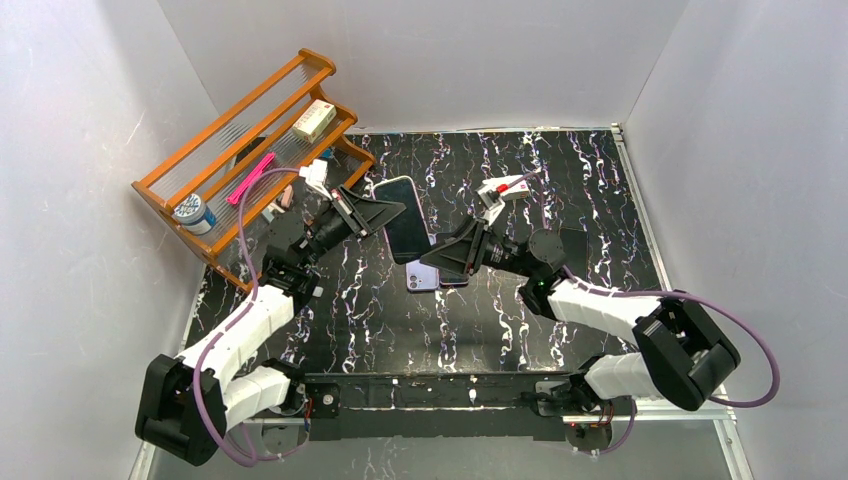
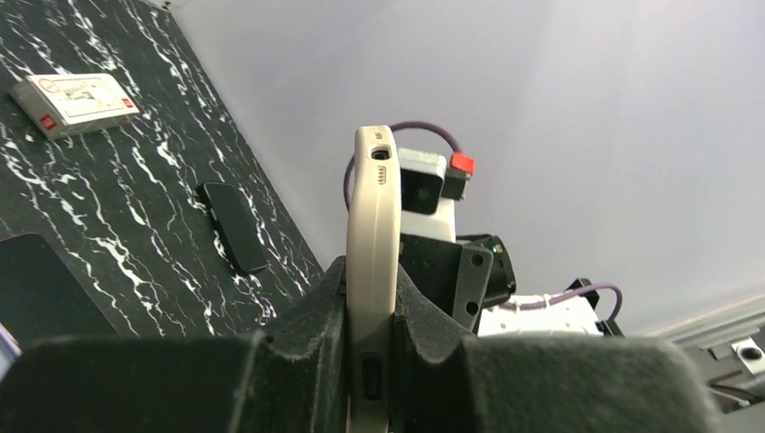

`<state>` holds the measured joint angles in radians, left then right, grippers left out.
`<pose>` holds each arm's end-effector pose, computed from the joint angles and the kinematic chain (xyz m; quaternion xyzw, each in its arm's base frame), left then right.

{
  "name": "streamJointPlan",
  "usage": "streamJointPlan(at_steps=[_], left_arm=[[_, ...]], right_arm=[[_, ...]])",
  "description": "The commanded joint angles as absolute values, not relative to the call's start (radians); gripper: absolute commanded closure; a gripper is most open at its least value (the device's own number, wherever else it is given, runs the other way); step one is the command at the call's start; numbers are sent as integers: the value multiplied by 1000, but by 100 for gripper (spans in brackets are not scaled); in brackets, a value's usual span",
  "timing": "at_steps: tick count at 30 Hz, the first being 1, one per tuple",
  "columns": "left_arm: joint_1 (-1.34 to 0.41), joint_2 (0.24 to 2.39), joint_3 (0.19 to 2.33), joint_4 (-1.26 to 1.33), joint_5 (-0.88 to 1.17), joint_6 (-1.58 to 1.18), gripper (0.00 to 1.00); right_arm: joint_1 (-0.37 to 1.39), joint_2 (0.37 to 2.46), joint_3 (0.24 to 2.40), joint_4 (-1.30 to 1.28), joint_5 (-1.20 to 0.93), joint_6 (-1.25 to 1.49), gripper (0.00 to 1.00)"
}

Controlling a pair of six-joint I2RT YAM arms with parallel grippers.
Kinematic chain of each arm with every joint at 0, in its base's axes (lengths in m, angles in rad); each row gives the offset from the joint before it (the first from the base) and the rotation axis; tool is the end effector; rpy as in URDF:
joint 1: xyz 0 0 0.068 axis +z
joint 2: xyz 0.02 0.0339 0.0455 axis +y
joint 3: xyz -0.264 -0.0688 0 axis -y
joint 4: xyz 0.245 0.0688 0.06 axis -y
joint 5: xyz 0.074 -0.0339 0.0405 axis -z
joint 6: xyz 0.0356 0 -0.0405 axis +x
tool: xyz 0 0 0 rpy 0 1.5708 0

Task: Take the phone out of the phone case
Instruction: Remove the phone case from the phone.

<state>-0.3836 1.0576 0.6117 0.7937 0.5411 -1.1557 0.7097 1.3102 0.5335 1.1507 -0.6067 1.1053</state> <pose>0.2116 -0.1052 0.3276 -0.0056 0.5949 -0.6592 0.4599 0.1877 0.1880 0.2774 -0.1364 0.5756 0.7249 0.3529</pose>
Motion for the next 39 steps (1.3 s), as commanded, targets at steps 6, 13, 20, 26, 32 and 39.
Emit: streamJointPlan(at_steps=[6,13,20,26,32,39], left_arm=[[-482,1045,624,897,660,-1170,100],[-556,1101,646,896,700,-1129,100],[-591,1109,631,897,711,-1097,100],[-590,1084,615,796,659,-1004,85],[-589,1020,645,583,520,-862,70],[-588,901,598,475,339,-796,36]], right_arm=[[681,1345,633,1207,-570,1097,42],[677,1371,710,1206,-584,1088,43],[671,1398,752,1217,-588,1088,50],[624,1397,727,1241,-605,1136,83],[561,1378,675,1303,-632,1213,99],[524,1298,647,1266,-619,1213,99]])
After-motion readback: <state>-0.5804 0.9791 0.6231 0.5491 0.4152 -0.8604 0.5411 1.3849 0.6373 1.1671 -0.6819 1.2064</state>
